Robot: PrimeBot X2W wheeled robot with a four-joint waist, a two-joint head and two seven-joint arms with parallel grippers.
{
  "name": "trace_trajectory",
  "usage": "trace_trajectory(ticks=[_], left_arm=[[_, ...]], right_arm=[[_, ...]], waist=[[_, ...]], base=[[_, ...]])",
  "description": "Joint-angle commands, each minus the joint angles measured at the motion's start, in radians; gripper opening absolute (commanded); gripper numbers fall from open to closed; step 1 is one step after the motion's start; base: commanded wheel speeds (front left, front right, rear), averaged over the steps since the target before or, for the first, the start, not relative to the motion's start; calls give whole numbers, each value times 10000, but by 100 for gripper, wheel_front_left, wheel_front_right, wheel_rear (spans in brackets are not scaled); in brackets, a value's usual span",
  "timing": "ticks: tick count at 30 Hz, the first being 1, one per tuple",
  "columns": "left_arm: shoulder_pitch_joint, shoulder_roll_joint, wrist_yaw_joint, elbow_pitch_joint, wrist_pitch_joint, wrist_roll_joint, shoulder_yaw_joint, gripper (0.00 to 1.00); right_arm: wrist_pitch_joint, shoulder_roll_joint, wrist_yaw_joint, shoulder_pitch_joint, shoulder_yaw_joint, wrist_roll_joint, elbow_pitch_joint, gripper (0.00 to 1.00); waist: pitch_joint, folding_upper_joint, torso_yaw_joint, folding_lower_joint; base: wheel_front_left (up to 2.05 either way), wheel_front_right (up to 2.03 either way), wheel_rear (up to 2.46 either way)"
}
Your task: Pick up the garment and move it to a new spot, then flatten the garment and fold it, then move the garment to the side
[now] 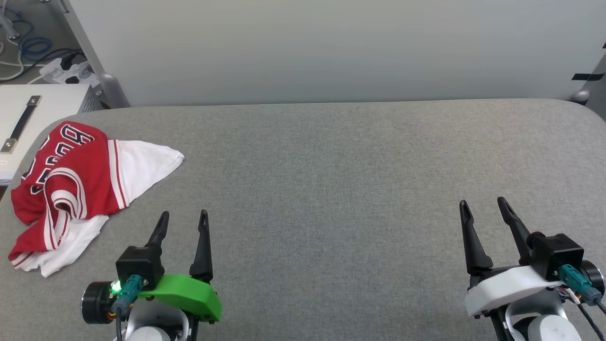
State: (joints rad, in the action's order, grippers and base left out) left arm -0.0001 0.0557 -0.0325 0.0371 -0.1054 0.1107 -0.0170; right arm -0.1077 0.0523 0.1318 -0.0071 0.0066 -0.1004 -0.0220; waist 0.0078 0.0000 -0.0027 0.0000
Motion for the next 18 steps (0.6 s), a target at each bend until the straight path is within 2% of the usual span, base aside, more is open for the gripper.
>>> trace_trajectory(ticks=[1, 8, 18], left_arm=[[182, -24, -84, 87, -103, 113, -9, 100], [194, -27, -149, 536, -249, 268, -112, 100], [240, -32, -260, 414, -456, 415, -124, 100]], right_arm=[[-100, -9, -5, 80, 21, -44, 40, 100], [-244, -10, -6, 97, 4, -44, 309, 100], [-448, -12, -7, 110, 15, -241, 275, 100]], waist=[[-7, 0, -2, 0], [-40, 0, -14, 0], [-32, 0, -14, 0]], base=[[0, 0, 0], [0, 0, 0], [0, 0, 0]])
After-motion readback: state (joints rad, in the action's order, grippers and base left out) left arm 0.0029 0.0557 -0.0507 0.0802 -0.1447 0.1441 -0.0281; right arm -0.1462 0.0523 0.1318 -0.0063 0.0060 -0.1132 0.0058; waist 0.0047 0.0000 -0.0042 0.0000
